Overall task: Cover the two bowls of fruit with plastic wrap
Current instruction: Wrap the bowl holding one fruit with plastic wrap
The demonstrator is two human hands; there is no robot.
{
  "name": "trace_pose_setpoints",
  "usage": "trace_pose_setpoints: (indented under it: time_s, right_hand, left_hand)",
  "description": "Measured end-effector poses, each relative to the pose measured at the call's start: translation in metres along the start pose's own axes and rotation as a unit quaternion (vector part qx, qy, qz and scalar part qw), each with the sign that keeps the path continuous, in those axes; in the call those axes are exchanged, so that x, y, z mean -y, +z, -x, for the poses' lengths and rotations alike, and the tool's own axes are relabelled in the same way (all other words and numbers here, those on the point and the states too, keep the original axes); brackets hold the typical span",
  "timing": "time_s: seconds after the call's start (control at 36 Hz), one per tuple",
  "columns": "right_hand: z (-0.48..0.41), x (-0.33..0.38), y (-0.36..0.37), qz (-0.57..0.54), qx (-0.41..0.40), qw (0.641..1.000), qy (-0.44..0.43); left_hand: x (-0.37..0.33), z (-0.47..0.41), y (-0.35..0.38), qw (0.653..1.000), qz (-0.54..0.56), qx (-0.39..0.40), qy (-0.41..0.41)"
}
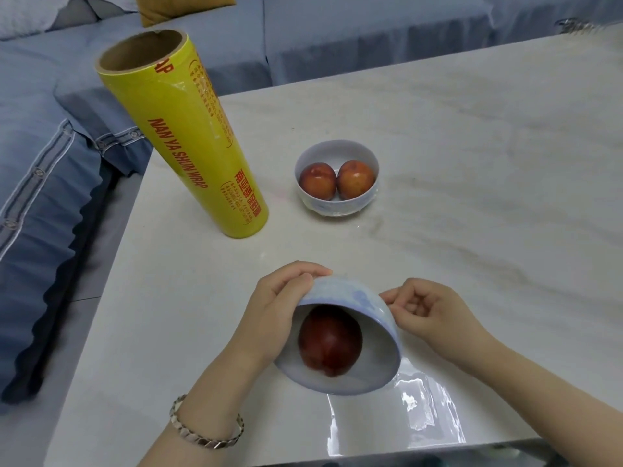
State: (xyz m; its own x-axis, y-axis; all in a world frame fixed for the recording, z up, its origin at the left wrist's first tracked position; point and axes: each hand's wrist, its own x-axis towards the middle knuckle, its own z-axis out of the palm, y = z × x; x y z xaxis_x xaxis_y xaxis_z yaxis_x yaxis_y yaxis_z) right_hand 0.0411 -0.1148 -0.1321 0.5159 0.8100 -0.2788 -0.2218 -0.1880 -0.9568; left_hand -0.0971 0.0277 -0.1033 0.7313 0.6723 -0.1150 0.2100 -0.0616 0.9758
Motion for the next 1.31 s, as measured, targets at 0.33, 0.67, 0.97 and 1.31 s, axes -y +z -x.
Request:
trace_pose_setpoints:
  time_s: [0.33, 0.67, 0.97, 1.31]
  right_hand:
    - [0.006, 0.028, -0.005, 0.223, -0.005, 0.971, -0.085]
    - [0.006, 0.019, 0.011, 0.141, 0.056, 0.986, -0.064]
    - [0.012, 0.015, 0.001, 0.043, 0.04, 0.997, -0.041]
    - [0.002, 0.026, -0.008, 0.156, 0.03, 0.987, -0.019]
  left_hand:
    - [-0.001, 0.0, 0.003, 1.0, -0.016, -0.004, 0.006]
    - [-0.001, 0.0, 0.001, 0.999, -0.029, -0.021, -0.001]
    - [-0.011, -0.003, 0.013, 0.975, 0.07, -0.114, -0.178]
    - [-0.005, 0.001, 0.025, 0.985, -0.005, -0.002, -0.175]
